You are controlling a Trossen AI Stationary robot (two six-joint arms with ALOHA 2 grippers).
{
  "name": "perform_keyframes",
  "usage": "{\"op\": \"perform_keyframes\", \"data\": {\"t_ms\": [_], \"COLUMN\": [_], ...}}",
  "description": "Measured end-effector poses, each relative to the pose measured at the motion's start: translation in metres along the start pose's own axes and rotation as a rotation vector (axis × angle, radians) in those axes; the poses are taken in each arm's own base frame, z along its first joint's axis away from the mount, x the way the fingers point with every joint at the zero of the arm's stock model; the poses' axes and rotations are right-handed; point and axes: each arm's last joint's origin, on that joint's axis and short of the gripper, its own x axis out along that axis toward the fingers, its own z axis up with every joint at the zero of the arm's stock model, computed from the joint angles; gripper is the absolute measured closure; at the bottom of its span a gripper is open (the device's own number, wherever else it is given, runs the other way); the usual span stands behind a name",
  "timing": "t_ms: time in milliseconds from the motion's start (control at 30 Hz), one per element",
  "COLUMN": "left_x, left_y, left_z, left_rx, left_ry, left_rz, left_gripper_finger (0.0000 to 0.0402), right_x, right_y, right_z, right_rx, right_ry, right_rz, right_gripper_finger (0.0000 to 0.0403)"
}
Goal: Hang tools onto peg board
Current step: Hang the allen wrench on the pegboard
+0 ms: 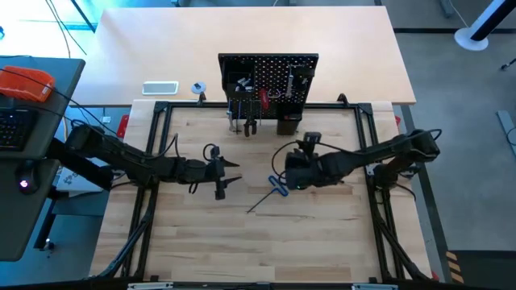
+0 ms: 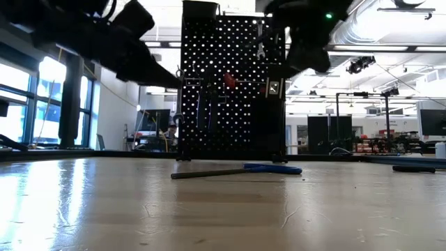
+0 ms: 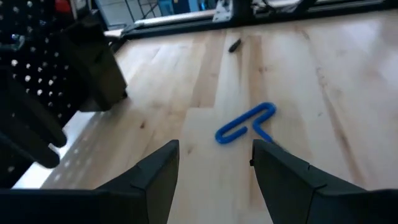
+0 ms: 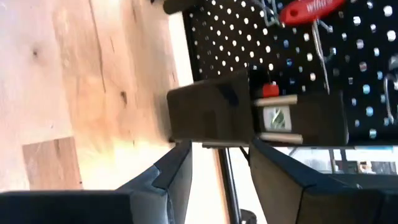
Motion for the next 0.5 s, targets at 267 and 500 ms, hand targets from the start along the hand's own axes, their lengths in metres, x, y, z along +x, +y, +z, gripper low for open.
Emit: {"op": "perform_keyframes", "data": {"t_ms": [267, 500], "left_x": [-0.002, -0.003], "left_y": [0.017, 0.033], "left_z": [-0.019, -0.032], "left_rx": [-0.009, -0.077], "left_ry": [-0.069, -0.115], "left_rz": [0.066, 0.062], "left_gripper_finger": [0.0207, 0.0207], "right_x": [-0.006, 0.005], "right_y": [0.030, 0.052], "right_z": [-0.031, -0.031], "right_rx": [0.140, 0.277], "right_ry": [-0.049, -0.172], "right_rz": [-0.063, -0.030], "right_gripper_finger": [0.0252, 0.0252]}}
